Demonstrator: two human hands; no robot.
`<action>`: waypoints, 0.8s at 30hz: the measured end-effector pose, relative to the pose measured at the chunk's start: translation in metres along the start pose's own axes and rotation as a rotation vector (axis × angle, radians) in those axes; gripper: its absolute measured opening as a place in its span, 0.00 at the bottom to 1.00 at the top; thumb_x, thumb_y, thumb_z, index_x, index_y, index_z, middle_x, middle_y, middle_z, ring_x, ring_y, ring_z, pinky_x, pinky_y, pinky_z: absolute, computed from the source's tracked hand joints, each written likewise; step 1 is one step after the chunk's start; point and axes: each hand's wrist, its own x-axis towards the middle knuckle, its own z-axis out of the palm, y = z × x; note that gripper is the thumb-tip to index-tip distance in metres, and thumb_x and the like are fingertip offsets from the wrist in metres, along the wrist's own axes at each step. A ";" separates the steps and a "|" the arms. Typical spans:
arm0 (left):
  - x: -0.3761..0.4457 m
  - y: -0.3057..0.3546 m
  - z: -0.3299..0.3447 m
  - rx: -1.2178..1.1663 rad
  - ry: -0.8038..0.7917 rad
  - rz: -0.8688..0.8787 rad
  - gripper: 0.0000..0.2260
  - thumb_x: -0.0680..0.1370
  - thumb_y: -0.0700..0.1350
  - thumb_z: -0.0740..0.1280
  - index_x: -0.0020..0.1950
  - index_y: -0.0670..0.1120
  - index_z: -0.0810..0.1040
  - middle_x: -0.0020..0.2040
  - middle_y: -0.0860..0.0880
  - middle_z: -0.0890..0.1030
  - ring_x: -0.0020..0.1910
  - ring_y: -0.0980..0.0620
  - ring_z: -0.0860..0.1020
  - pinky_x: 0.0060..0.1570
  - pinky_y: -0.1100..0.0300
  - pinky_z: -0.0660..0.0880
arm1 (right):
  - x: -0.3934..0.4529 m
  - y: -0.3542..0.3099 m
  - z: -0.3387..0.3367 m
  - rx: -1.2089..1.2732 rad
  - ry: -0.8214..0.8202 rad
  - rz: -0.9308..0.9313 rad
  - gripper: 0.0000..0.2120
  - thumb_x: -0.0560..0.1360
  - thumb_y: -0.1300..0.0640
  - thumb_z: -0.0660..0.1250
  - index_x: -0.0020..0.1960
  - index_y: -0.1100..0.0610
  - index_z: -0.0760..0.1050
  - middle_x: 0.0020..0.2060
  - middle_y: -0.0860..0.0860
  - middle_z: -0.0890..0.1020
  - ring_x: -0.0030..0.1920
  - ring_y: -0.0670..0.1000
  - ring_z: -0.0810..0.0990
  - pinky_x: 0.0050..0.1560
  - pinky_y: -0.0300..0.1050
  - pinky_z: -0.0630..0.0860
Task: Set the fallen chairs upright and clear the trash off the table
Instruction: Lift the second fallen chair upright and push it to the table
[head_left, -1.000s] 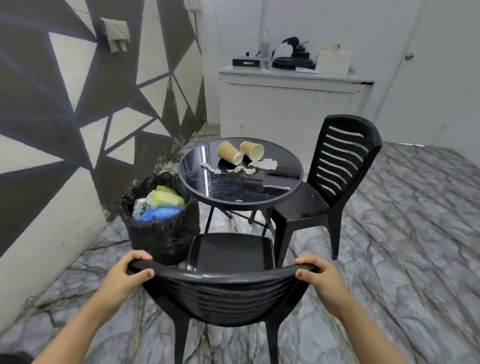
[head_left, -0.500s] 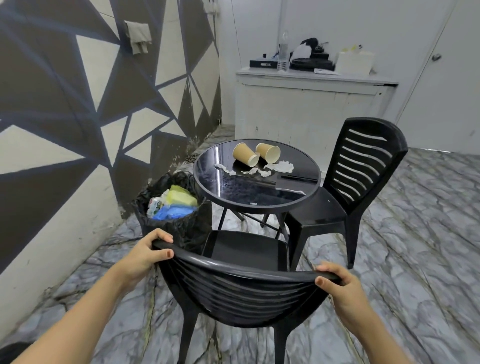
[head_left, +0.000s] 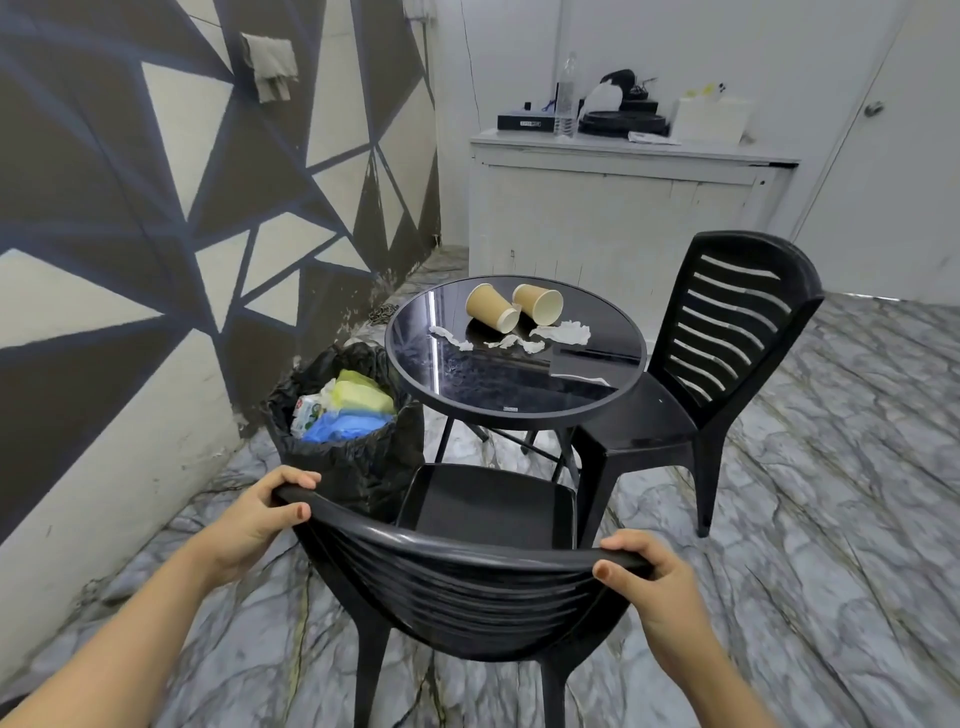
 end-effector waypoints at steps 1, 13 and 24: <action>0.002 -0.002 -0.002 0.022 -0.001 0.004 0.09 0.71 0.29 0.66 0.43 0.41 0.71 0.66 0.34 0.69 0.55 0.50 0.73 0.52 0.59 0.69 | 0.000 0.000 0.001 -0.004 -0.004 -0.005 0.13 0.54 0.55 0.76 0.38 0.55 0.81 0.35 0.43 0.82 0.38 0.42 0.80 0.39 0.32 0.76; -0.006 -0.005 -0.007 0.023 0.008 -0.053 0.27 0.50 0.46 0.81 0.44 0.43 0.73 0.59 0.43 0.74 0.57 0.49 0.73 0.60 0.53 0.64 | -0.008 -0.008 0.002 -0.001 0.004 0.042 0.13 0.55 0.58 0.76 0.39 0.56 0.82 0.36 0.47 0.82 0.38 0.44 0.81 0.37 0.33 0.77; -0.009 -0.005 -0.010 0.238 0.042 -0.048 0.13 0.72 0.38 0.69 0.54 0.51 0.77 0.58 0.46 0.74 0.53 0.49 0.74 0.54 0.56 0.69 | -0.008 -0.017 0.001 -0.071 -0.020 0.120 0.15 0.55 0.54 0.77 0.41 0.53 0.83 0.37 0.47 0.85 0.40 0.46 0.83 0.38 0.34 0.78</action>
